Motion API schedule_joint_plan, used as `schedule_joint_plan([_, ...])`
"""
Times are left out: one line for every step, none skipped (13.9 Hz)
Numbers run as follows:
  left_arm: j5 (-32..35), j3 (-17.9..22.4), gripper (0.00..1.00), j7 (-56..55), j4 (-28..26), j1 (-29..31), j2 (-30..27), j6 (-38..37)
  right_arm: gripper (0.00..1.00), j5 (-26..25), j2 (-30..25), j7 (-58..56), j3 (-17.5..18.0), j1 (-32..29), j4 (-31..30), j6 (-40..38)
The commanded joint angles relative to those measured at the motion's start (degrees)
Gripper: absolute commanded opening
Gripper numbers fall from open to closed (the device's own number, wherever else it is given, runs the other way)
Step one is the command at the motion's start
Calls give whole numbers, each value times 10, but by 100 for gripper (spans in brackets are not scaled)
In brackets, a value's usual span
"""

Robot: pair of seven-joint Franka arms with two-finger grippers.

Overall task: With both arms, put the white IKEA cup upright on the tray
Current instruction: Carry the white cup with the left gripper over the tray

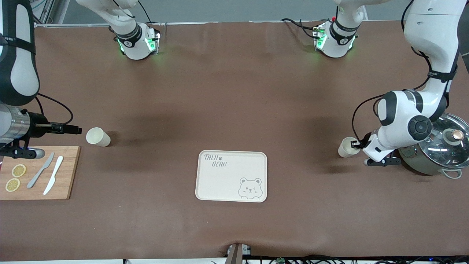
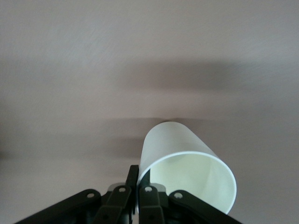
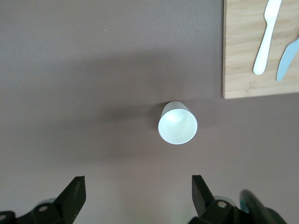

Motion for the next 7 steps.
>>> schedule_joint_plan([-50, -25, 0, -11, 45, -7, -1, -8, 100, -9, -18, -33, 4, -20, -24, 8])
schedule_joint_plan([-71, -33, 0, -27, 63, -16, 7, -9, 100, -10, -15, -35, 4, -30, -25, 6])
schedule_joint_plan([-79, -34, 0, -51, 83, -28, 13, -10, 100, -12, -14, -36, 4, -40, -27, 7])
schedule_joint_plan([-80, -34, 0, -79, 101, -43, 25, -10, 100, -13, -10, -37, 5, -55, -33, 13])
schedule_joint_plan([-83, -34, 0, -119, 123, -59, 41, -10, 100, -13, -4, -48, 4, -67, -47, 29])
schedule_joint_plan([-89, -34, 0, -168, 154, -79, 60, -10, 100, -13, 1, -67, 4, -74, -74, 71])
schedule_joint_plan([-90, -34, 0, -213, 194, -99, 84, -10, 100, -13, 0, -82, 4, -75, -99, 114])
